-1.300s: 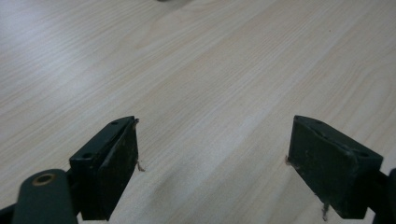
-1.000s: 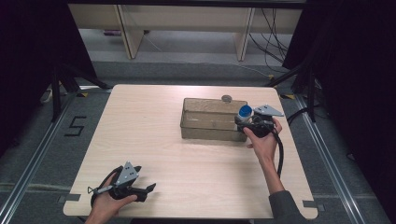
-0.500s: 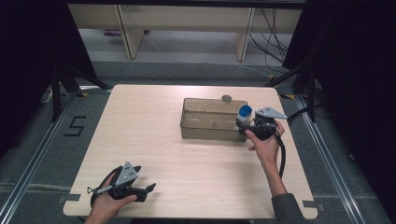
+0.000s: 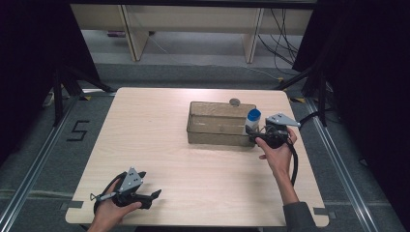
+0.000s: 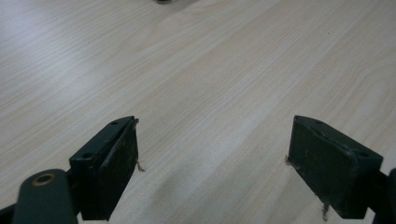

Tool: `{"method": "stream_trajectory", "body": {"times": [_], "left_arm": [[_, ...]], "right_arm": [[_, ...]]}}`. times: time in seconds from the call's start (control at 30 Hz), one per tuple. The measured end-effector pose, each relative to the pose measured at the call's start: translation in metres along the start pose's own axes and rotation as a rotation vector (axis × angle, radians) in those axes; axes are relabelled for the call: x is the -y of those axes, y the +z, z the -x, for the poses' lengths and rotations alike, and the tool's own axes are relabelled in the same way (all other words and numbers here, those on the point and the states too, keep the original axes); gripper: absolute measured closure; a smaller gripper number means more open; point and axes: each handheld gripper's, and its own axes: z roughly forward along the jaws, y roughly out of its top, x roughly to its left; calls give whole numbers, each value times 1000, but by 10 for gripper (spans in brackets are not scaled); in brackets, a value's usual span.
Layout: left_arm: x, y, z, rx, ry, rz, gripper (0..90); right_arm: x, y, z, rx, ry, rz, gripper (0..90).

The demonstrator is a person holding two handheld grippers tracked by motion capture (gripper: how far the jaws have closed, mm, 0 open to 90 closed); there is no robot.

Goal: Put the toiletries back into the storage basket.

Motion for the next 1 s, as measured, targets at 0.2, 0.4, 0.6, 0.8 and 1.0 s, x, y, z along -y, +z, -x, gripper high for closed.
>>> {"method": "stream_trajectory", "body": {"times": [0.2,0.4,0.6,0.8,1.0], "left_arm": [[0,0,-2,6,16,-4,158],[0,0,-1,1,12,-3,158],[0,0,-2,-6,20,-10,158],[0,0,-2,3,15,-4,158],[1,0,-1,4,5,1,158]], "right_arm": [[1,-6,-5,-14,21,-1,161],[3,-10,-10,-15,16,6,161],[3,-15,-12,-13,6,3,161],[7,-18,-15,-41,7,7,160],[10,-22,-21,-56,4,-6,159]]}}
